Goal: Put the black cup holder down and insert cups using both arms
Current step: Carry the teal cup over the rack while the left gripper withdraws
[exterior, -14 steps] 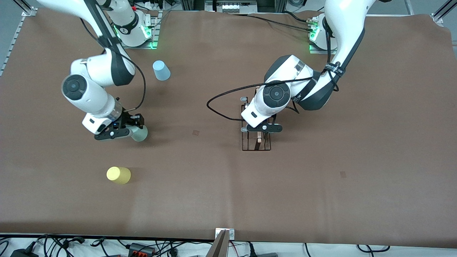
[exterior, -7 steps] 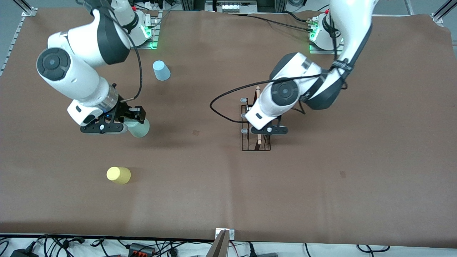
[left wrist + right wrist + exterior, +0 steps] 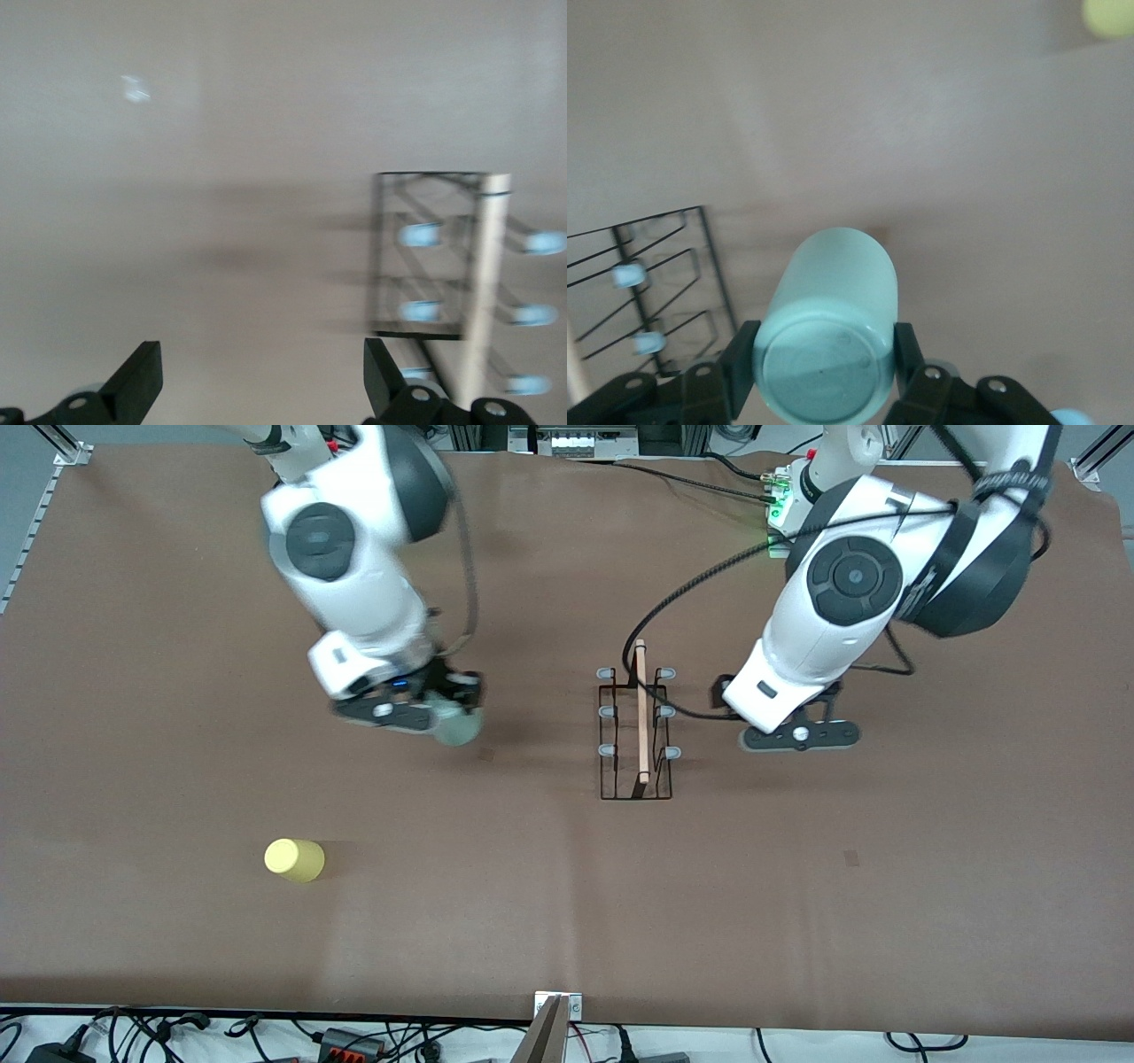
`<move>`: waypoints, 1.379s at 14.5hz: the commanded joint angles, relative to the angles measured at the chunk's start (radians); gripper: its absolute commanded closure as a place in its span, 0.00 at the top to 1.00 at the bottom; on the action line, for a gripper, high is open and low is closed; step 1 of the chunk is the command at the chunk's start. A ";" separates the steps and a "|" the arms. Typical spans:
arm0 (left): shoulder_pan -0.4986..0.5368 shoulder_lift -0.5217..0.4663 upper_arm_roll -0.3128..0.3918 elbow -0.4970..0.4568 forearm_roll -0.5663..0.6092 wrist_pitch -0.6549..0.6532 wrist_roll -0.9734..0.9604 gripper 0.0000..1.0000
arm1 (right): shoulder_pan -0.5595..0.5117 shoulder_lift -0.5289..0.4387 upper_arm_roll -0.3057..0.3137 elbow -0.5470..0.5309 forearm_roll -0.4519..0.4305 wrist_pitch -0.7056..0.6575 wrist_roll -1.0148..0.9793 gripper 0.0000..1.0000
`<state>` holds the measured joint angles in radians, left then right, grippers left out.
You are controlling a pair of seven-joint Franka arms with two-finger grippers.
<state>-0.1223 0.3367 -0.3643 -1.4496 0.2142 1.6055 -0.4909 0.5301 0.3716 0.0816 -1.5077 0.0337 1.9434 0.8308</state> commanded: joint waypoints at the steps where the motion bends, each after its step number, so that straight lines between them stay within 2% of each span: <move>1: 0.097 -0.057 -0.013 -0.014 0.034 -0.038 0.158 1.00 | 0.101 0.140 -0.026 0.183 -0.006 -0.018 0.155 0.32; 4: 0.199 -0.085 -0.012 0.026 -0.008 -0.116 0.366 1.00 | 0.204 0.248 -0.054 0.297 -0.014 -0.014 0.254 0.32; 6: 0.265 -0.085 -0.007 0.073 -0.058 -0.166 0.478 1.00 | 0.240 0.276 -0.056 0.310 -0.015 -0.003 0.266 0.32; 9: 0.291 -0.123 0.030 0.061 -0.084 -0.164 0.583 1.00 | 0.257 0.282 -0.052 0.308 -0.021 0.023 0.271 0.33; 11: 0.216 -0.155 0.182 0.019 -0.140 -0.119 0.632 1.00 | 0.264 0.291 -0.051 0.310 -0.021 0.046 0.271 0.33; 13: 0.178 -0.229 0.278 -0.131 -0.180 0.050 0.716 1.00 | 0.271 0.308 -0.051 0.308 -0.021 0.097 0.271 0.34; 14: 0.158 -0.276 0.313 -0.225 -0.182 0.170 0.754 1.00 | 0.278 0.316 -0.051 0.308 -0.021 0.110 0.269 0.34; 15: 0.149 -0.318 0.341 -0.277 -0.180 0.232 0.765 1.00 | 0.281 0.320 -0.051 0.308 -0.021 0.117 0.269 0.34; 16: 0.127 -0.344 0.358 -0.299 -0.182 0.240 0.755 1.00 | 0.289 0.332 -0.051 0.308 -0.023 0.117 0.271 0.34; 18: 0.069 -0.367 0.447 -0.305 -0.185 0.194 0.755 1.00 | 0.295 0.339 -0.051 0.307 -0.038 0.115 0.269 0.35; 20: 0.033 -0.369 0.505 -0.304 -0.237 0.163 0.718 1.00 | 0.294 0.340 -0.049 0.300 -0.040 0.115 0.269 0.39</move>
<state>-0.0408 0.0159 0.0697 -1.7061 0.0355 1.7813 0.2362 0.8135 0.6989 0.0423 -1.2315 0.0115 2.0632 1.0805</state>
